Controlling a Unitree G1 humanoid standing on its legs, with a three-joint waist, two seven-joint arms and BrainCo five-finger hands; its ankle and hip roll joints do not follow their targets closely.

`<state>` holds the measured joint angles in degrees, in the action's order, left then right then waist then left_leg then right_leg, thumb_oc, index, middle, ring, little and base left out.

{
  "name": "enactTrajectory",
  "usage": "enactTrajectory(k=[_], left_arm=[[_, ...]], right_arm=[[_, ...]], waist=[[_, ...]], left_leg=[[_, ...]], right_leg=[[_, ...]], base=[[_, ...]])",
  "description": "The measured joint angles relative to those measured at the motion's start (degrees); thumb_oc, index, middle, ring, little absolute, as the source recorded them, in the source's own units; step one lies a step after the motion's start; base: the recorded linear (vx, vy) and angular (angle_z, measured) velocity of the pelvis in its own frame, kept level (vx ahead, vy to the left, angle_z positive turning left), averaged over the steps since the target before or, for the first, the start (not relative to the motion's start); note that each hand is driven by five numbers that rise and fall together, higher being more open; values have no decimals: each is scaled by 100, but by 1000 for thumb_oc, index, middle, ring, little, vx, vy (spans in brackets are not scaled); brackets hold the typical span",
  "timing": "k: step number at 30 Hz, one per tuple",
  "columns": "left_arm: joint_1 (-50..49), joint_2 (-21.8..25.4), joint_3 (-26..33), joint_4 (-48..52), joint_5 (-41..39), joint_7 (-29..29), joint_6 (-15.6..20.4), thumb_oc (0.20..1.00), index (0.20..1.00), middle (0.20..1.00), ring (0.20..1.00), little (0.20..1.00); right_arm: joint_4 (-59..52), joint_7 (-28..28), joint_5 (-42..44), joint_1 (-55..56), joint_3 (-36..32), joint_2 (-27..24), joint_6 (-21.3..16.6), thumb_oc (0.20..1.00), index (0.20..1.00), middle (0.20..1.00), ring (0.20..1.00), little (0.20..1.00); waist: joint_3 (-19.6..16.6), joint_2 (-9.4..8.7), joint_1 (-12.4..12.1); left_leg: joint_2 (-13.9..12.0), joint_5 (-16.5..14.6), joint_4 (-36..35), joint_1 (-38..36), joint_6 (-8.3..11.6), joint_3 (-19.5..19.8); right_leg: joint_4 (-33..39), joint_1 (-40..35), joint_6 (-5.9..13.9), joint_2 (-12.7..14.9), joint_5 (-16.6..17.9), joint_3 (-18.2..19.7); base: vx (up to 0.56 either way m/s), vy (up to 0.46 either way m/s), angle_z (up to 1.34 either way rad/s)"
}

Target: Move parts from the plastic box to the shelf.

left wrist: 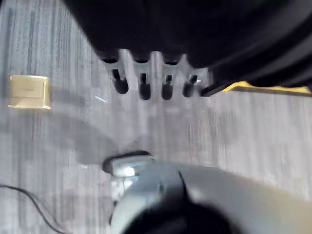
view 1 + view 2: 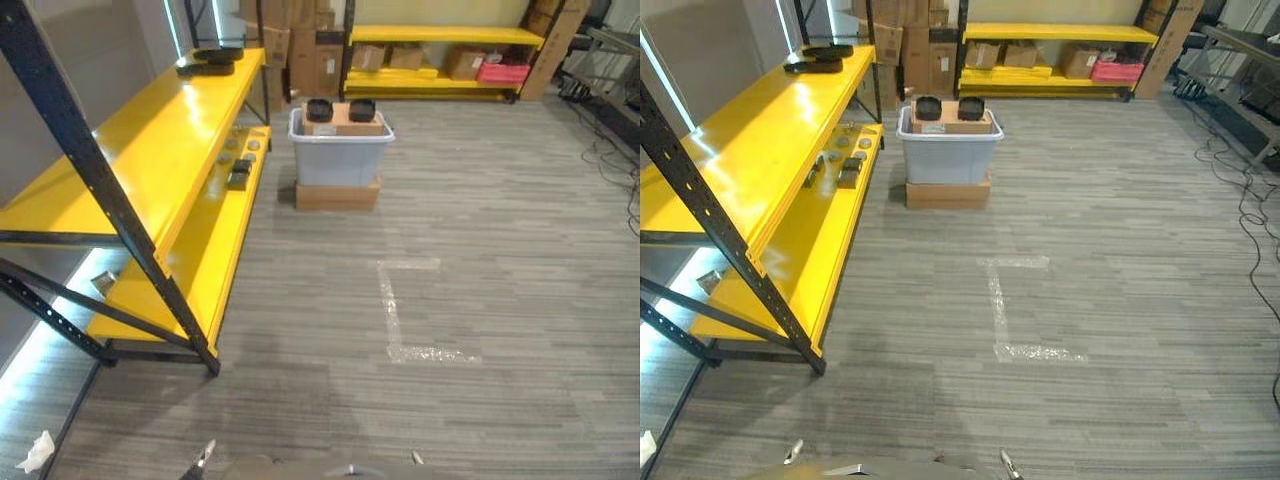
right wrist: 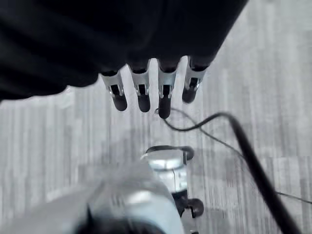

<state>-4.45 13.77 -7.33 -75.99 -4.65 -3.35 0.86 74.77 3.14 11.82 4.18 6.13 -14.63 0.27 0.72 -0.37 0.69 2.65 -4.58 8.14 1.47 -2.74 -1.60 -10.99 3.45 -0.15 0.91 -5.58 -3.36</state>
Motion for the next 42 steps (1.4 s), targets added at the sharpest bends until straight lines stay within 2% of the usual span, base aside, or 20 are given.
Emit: enactTrajectory(k=[2, 5, 8, 10, 12, 16, 22, 30, 32, 33, 35, 37, 39, 42], left_arm=[[219, 251, -14, -225, -33, 5, 55, 1000, 1000, 1000, 1000, 1000], [372, 303, -13, -230, -34, 8, 158, 1000, 1000, 1000, 1000, 1000], [367, 266, -12, -234, -44, 7, 174, 1000, 1000, 1000, 1000, 1000], [382, 265, -9, -234, -100, 12, 174, 1000, 1000, 1000, 1000, 1000], [424, 247, -1, -231, -152, 22, 174, 1000, 1000, 1000, 1000, 1000], [422, 225, 61, -214, -208, 22, 174, 1000, 1000, 1000, 1000, 1000], [421, 203, 59, -165, -309, 23, 177, 1000, 1000, 1000, 1000, 1000], [423, 184, 40, -153, -322, 74, 186, 1000, 1000, 1000, 1000, 1000], [472, 171, 41, 191, -667, 197, 340, 1000, 1000, 1000, 1000, 1000], [436, 187, 3, 641, -795, 285, 254, 1000, 1000, 1000, 1000, 1000], [428, 242, -110, 1514, -957, 399, 427, 1000, 1000, 1000, 1000, 1000], [371, 308, -177, 2892, -1235, 559, 554, 1000, 1000, 1000, 1000, 1000], [469, 333, -169, 3778, -1391, 639, 744, 1000, 1000, 1000, 1000, 1000], [621, 506, -156, 5381, -1550, 765, 933, 1000, 1000, 1000, 1000, 1000]], right_arm=[[59, -4, 90, -254, 52, -286, -77, 1000, 1000, 1000, 1000, 1000], [71, -9, 107, -448, 42, -475, -180, 1000, 1000, 1000, 1000, 1000], [74, -8, 104, -443, 44, -450, -174, 1000, 1000, 1000, 1000, 1000], [87, -9, 60, -439, 47, -408, -176, 1000, 1000, 1000, 1000, 1000], [103, -6, -1, -455, 47, -401, -171, 1000, 1000, 1000, 1000, 1000], [110, -5, -3, -446, 47, -400, -170, 1000, 1000, 1000, 1000, 1000], [134, -4, -47, -436, 47, -389, -170, 1000, 1000, 1000, 1000, 1000], [303, -4, 77, -399, 34, -375, -155, 1000, 1000, 1000, 1000, 1000], [-5, -28, 249, -448, 48, -361, -248, 1000, 1000, 1000, 1000, 1000], [-279, -98, 248, -418, 97, -381, -204, 1000, 1000, 1000, 1000, 1000], [-803, -195, 247, -411, 173, -413, -301, 1000, 1000, 1000, 1000, 1000], [-1922, -362, 242, -368, 170, -446, -396, 1000, 1000, 1000, 1000, 1000], [-2759, -518, 177, -440, 169, -521, -546, 1000, 1000, 1000, 1000, 1000], [-4436, -715, 97, -456, 146, -1004, -713, 1000, 1000, 1000, 1000, 1000]], waist=[[-59, 61, 51], [-78, 118, 74], [-100, 149, 78], [-40, 140, 88], [132, 164, 90], [195, 195, 88], [194, 161, 84], [44, 47, 111], [-29, 2, 122], [-1, -16, 126], [54, -50, 90], [118, -59, 100], [144, -31, 132], [191, 61, 166]], left_leg=[[-9, 273, -582, -273, -8, 1], [-29, 531, -1131, -634, -18, 2], [-43, 620, -1261, -731, -7, 3], [-33, 640, -1265, -767, -1, 7], [-34, 640, -1265, -821, 0, 26], [-45, 630, -1268, -841, 16, 24], [-53, 586, -1302, -852, 85, 23], [-66, 573, -1302, -851, 61, 21], [-71, 617, -1301, -855, 59, 15], [-69, 621, -1303, -838, 53, 14], [-70, 678, -1302, -810, 34, 17], [-69, 691, -1305, -806, 42, 10], [-69, 687, -1306, -832, 45, -3], [-70, 688, -1305, -848, 45, -26]], right_leg=[[395, -173, 27, -2, 199, -64], [819, -427, 10, -42, 414, -96], [1191, -631, 1, -72, 581, -114], [1596, -865, 9, -74, 827, -163], [1615, -952, 9, -79, 855, -188], [1615, -970, 8, -90, 854, -189], [1616, -964, -32, -95, 822, -185], [1616, -958, -33, -106, 815, -182], [1615, -959, -40, -112, 819, -175], [1615, -945, -37, -113, 821, -168], [1615, -933, -28, -113, 853, -171], [1616, -926, 4, -112, 890, -160], [1616, -949, 9, -113, 891, -147], [1616, -954, 36, -114, 909, -110]], base=[[16, 2, -6], [0, 0, 0], [4, -1, 1], [21, -16, 4], [21, -8, 5], [6, -3, 1], [0, 0, 0], [4, -1, 0], [0, 0, 0], [0, 0, 0], [0, 0, 0], [0, 0, 0], [-2, -13, -2], [13, -26, -4]])
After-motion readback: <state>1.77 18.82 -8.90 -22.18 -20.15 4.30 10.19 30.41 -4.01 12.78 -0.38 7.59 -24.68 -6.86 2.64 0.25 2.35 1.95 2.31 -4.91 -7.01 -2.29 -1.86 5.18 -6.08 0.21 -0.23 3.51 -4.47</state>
